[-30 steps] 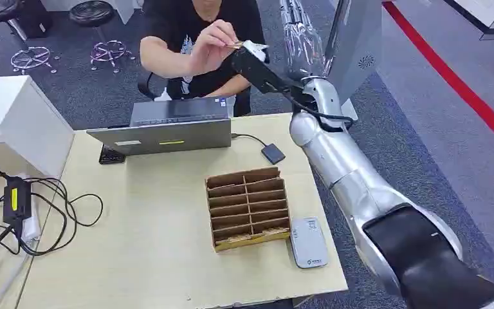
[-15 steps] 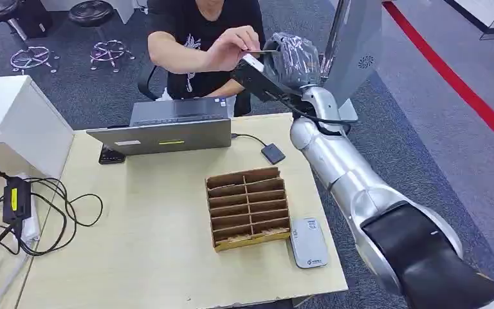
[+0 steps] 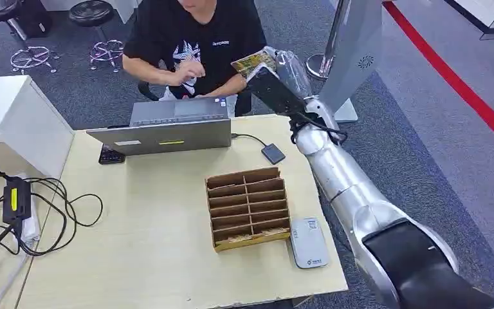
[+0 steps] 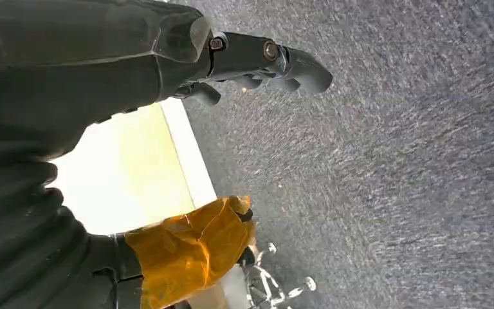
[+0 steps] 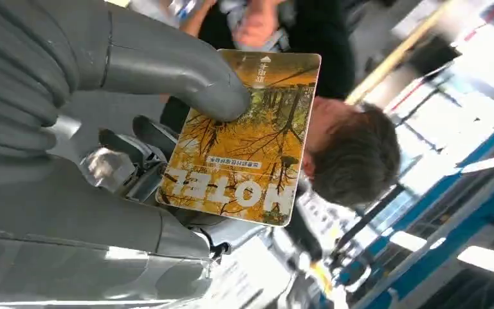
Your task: Pass the card to the sensor for recognition and then transmit it.
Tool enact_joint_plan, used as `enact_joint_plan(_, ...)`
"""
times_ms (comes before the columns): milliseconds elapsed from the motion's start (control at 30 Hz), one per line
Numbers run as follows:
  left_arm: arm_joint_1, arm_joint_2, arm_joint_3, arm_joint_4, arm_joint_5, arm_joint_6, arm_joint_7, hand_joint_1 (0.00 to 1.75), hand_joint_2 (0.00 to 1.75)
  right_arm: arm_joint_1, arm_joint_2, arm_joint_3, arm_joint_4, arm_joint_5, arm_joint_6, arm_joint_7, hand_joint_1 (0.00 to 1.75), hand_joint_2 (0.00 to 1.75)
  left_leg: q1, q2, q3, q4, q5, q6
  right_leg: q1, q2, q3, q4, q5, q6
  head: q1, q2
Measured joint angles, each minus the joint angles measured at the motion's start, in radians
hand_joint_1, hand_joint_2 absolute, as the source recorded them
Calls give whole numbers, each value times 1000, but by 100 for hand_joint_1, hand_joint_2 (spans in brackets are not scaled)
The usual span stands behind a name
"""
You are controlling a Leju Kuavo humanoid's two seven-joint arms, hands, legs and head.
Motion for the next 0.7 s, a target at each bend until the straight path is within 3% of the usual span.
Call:
enact_joint_plan(200, 32, 8, 18, 0, 32, 12, -13, 0, 175, 181, -60, -23, -220, -119, 103, -24, 175, 175, 0, -1, -1, 0, 0, 0, 0, -1, 0, -1, 0, 0, 0, 0)
enact_joint_plan(400, 44, 14, 44, 0, 55, 19, -13, 0, 175, 349, -128, -57, -388, -159, 136, -52, 175, 175, 0, -1, -1, 0, -1, 1, 0, -1, 0, -1, 0, 1, 0, 0)
enact_joint_plan(700, 46, 15, 59, 0, 55, 20, -13, 0, 175, 412, -167, -79, -476, -166, 137, -55, 175, 175, 0, 0, 0, 0, 0, 1, 0, -1, 0, -1, 0, 0, 0, 0)
